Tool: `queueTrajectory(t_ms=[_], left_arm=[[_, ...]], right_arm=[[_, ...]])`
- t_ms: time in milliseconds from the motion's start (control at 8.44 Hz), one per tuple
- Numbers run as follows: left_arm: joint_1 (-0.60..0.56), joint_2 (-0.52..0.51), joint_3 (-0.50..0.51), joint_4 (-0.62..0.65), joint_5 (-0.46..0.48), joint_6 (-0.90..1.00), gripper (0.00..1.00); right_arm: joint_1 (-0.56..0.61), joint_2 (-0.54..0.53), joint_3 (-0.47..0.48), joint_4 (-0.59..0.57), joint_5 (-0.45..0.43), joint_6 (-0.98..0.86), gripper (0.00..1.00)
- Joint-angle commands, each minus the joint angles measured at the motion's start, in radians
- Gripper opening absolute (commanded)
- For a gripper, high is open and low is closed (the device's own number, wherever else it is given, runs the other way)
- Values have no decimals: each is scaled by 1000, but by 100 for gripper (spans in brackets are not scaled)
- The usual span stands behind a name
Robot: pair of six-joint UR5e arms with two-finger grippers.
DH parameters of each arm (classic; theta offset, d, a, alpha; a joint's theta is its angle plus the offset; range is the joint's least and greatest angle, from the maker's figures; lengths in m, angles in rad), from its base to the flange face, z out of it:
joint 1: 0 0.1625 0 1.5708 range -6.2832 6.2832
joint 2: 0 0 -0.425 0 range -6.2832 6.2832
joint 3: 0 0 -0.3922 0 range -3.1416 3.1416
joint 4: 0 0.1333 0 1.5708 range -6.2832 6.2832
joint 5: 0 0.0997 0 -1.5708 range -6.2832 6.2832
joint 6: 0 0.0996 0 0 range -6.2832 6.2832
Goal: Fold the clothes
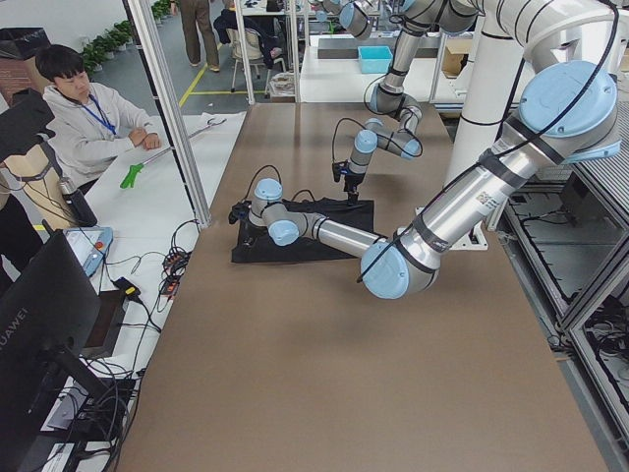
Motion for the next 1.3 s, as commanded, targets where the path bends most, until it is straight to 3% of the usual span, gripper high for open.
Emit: queueTrajectory(t_ms=[0, 119, 356, 711, 830, 1067, 1185], left_arm=[[-1, 2, 0, 0, 0, 0, 100], [-1, 3, 0, 0, 0, 0, 100], [-1, 3, 0, 0, 0, 0, 100], [-1, 3, 1, 0, 2, 0, 100], [-1, 2, 1, 0, 2, 0, 100], [-1, 2, 1, 0, 2, 0, 100], [1, 3, 1, 0, 2, 0, 100]], right_arm=[[-54, -7, 1, -29, -68, -17, 52], [-54, -7, 2, -29, -69, -25, 41], [-54, -6, 7, -29, -69, -28, 28], [-54, -3, 9, -29, -69, -43, 23], [-54, -6, 9, -29, -71, -42, 18], [-54, -6, 9, -29, -71, -43, 0], [-52, -6, 10, -29, -71, -42, 0]])
